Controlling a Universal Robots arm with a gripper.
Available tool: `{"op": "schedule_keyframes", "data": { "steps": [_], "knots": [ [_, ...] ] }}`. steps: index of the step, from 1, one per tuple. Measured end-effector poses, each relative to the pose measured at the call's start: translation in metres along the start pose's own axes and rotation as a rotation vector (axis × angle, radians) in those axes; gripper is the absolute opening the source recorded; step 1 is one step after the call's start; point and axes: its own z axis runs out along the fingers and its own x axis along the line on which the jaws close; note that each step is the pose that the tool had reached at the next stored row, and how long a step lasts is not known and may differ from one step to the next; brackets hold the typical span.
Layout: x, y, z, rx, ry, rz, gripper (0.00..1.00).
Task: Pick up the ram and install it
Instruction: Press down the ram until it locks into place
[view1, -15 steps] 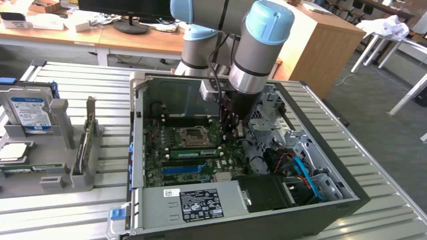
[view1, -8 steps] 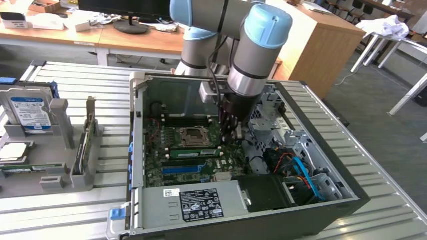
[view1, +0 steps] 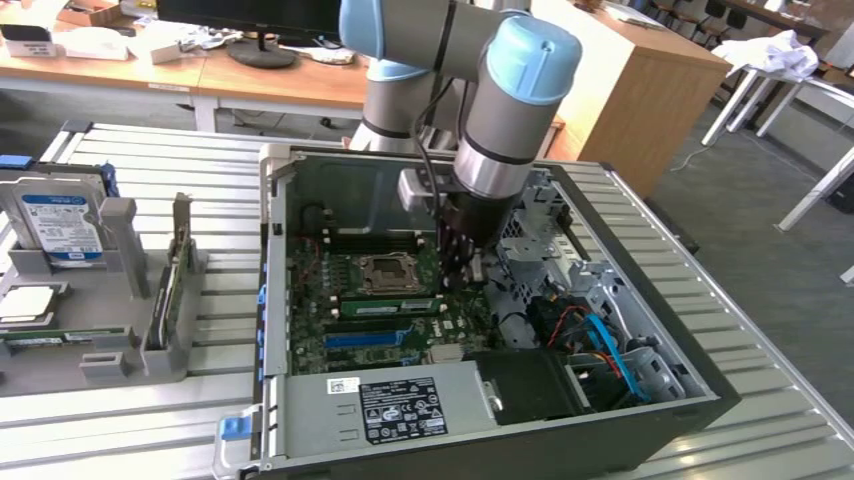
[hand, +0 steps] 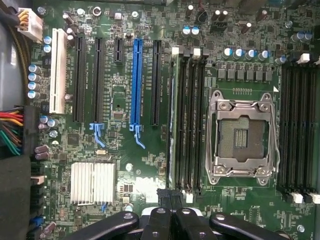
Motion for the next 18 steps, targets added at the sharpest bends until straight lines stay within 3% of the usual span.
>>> {"op": "schedule_keyframes", "data": {
  "steps": [18],
  "knots": [
    [-0.0038, -0.0001, 0.0064, 0.0001, 0.0, 0.0, 0.11]
  ]
}}
